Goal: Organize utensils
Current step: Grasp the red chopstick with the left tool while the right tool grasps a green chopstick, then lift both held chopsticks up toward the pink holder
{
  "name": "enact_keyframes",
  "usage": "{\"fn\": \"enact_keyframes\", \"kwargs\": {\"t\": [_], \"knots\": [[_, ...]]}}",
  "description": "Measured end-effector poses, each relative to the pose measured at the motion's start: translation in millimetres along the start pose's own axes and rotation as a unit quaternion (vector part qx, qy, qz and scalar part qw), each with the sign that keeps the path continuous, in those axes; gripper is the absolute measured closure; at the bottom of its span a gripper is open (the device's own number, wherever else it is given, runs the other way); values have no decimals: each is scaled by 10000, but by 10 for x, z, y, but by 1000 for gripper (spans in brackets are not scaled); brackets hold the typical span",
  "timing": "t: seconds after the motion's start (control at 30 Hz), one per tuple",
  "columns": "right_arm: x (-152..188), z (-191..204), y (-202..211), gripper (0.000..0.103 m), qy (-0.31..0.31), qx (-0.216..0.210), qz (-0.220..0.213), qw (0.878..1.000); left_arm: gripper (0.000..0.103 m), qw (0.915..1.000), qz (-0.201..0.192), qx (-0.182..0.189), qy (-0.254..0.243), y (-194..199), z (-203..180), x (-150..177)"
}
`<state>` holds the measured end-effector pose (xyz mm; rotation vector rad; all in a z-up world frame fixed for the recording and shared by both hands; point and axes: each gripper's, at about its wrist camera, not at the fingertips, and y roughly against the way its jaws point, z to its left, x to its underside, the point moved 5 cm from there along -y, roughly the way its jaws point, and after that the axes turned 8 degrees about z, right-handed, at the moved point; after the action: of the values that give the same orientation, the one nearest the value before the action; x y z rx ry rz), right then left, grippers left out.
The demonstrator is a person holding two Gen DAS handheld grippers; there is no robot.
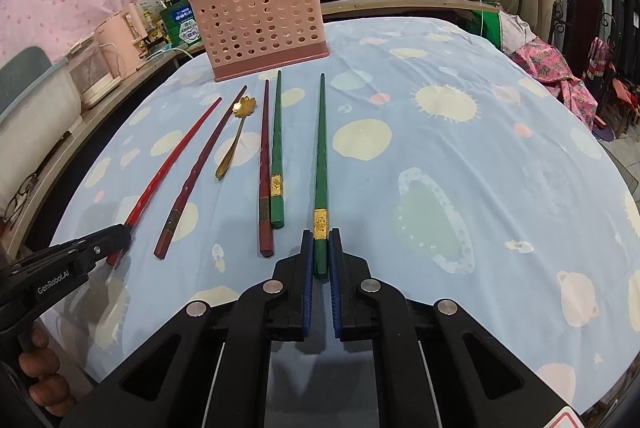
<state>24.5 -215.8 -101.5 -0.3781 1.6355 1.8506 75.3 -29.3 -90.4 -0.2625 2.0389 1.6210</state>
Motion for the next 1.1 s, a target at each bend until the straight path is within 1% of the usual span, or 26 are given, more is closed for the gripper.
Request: {"fn": "enact_keyframes", "kwargs": {"t": [0.2, 0.4, 0.5, 0.63, 0.7, 0.77, 0.87, 1.1], "knots": [[-61, -13, 113, 96, -56, -82, -139, 9999, 96, 10000, -68, 58, -11, 129, -13, -46], [-147, -18, 250, 96, -130, -178, -310, 9993, 98, 9997, -235, 105, -26, 296, -34, -133], [-192, -36, 319, 96, -161, -211, -397, 9989, 97, 9996, -266, 95, -30, 316, -33, -153], [-204, -51, 343, 96, -183, -221, -418, 9987, 97, 9998, -135, 117, 24, 226, -15, -109], [-194, -54, 339, 96, -198, -234, -398, 9987, 95, 9999, -50, 143, 40, 161, -15, -75], [-182, -52, 337, 96, -195, -240, -385, 9988, 86, 9999, 30, 159, 53, 106, -12, -40], [-173, -53, 334, 96, -198, -250, -380, 9988, 82, 9996, 135, 205, 122, 32, 4, -1], [-157, -48, 321, 96, -205, -250, -354, 9989, 82, 9996, 226, 149, 127, -62, 28, 35]]}}
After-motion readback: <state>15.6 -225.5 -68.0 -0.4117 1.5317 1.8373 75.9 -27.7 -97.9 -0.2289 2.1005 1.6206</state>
